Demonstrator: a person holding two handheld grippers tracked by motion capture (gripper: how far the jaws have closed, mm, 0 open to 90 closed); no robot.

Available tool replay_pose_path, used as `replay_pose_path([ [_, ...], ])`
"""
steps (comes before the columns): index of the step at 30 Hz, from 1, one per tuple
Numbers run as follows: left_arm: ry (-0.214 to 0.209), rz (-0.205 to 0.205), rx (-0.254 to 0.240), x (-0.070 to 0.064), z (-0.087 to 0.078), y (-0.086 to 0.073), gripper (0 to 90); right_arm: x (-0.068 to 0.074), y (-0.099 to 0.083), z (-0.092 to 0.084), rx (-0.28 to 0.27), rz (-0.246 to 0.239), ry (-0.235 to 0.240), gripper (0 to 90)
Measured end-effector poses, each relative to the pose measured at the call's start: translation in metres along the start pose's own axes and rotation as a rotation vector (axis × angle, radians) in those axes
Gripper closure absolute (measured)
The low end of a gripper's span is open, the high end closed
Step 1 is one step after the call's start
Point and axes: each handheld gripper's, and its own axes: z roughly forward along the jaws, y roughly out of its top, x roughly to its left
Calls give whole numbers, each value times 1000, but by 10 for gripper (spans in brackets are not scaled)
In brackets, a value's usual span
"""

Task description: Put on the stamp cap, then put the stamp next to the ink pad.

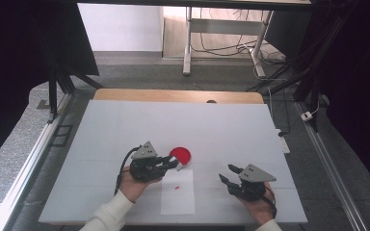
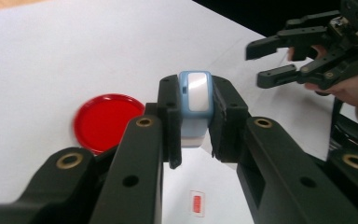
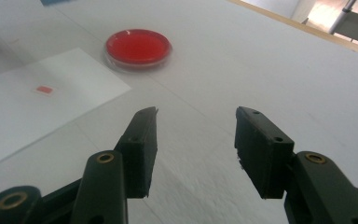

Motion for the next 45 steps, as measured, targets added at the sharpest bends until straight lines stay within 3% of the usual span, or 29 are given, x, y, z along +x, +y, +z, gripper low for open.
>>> replay_pose_path([
  [6, 61, 0, -20, 13, -13, 3, 754, -13, -8, -13, 9, 14, -32, 480],
  [13, 102, -33, -12, 33, -15, 3, 754, -20, -10, -12, 11, 26, -36, 478],
  [21, 154, -34, 42, 48, -11, 0, 753, -26, -11, -13, 17, 36, -24, 478],
  [28, 210, 8, 134, 56, 4, -4, 753, -28, -12, -14, 23, 26, -17, 478],
  [34, 228, 19, 200, 63, 20, -10, 753, -28, -13, -15, 20, 34, -22, 477],
  [45, 218, 13, 225, 67, 34, -16, 747, -27, -13, -15, 28, 32, -21, 473],
])
